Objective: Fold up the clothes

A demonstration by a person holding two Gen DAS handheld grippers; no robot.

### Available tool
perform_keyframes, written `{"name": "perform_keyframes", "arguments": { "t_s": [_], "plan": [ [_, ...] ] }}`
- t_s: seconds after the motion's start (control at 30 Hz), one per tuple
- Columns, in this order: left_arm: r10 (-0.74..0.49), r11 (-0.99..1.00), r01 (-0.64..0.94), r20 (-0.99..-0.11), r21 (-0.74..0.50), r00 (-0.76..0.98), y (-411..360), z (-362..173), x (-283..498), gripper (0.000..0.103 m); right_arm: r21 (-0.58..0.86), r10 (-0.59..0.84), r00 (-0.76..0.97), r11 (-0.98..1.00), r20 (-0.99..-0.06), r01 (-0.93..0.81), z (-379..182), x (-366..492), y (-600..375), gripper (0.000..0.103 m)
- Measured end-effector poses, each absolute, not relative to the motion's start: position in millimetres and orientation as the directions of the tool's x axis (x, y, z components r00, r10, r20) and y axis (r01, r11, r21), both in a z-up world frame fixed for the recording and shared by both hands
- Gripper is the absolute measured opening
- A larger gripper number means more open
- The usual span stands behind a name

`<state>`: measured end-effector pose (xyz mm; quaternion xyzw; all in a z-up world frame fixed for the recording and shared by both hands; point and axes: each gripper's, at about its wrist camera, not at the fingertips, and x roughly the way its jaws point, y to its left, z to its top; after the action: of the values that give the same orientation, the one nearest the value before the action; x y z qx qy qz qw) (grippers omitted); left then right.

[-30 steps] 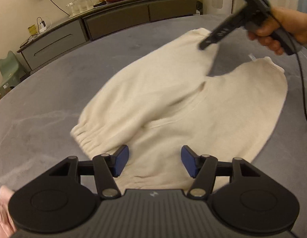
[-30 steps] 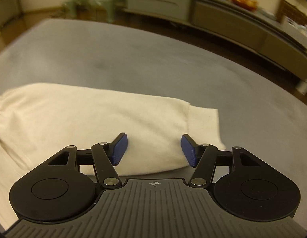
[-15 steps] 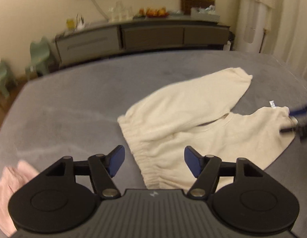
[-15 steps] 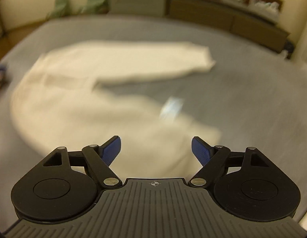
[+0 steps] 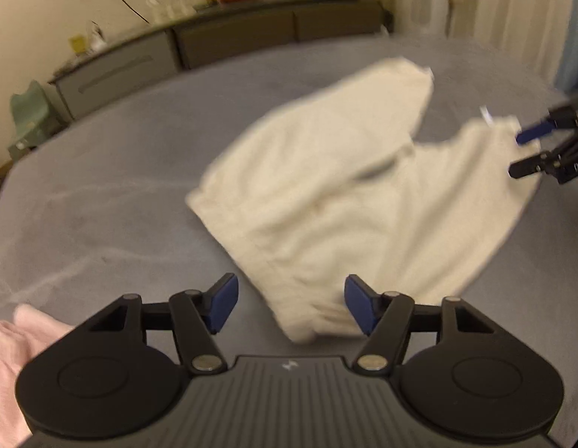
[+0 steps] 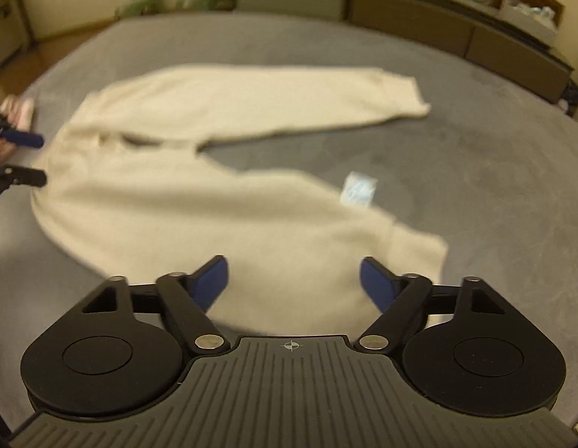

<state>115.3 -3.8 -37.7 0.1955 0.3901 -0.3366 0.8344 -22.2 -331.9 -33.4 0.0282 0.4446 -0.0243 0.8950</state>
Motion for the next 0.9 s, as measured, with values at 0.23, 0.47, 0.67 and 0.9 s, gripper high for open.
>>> {"name": "perform_keyframes", "arguments": {
  "t_s": [0.23,0.47,0.67,0.9],
  "plan": [
    [-0.301,0.842,0.539,-0.815,0.016,0.495,-15,-59,189,0.063,0.004,-0.094,0.606,0.987,-0.79,0.159,-48,11,-354,0.069],
    [-0.322,0.853,0.522,-0.789,-0.001,0.524,-14,-47,207,0.06,0.031,-0.078,0.616,0.986,-0.784,0.164,-38,12,-381,0.075],
    [-0.329,0.883,0.468,-0.761,-0.038,0.56,1,-40,223,0.069,0.024,-0.128,0.668,0.977,-0.733,0.212,-11,88,-432,0.087],
    [-0.339,0.849,0.528,-0.78,-0.013,0.527,-29,-57,231,0.042,0.02,-0.095,0.603,0.983,-0.792,0.181,-50,178,-455,0.062]
  ]
}}
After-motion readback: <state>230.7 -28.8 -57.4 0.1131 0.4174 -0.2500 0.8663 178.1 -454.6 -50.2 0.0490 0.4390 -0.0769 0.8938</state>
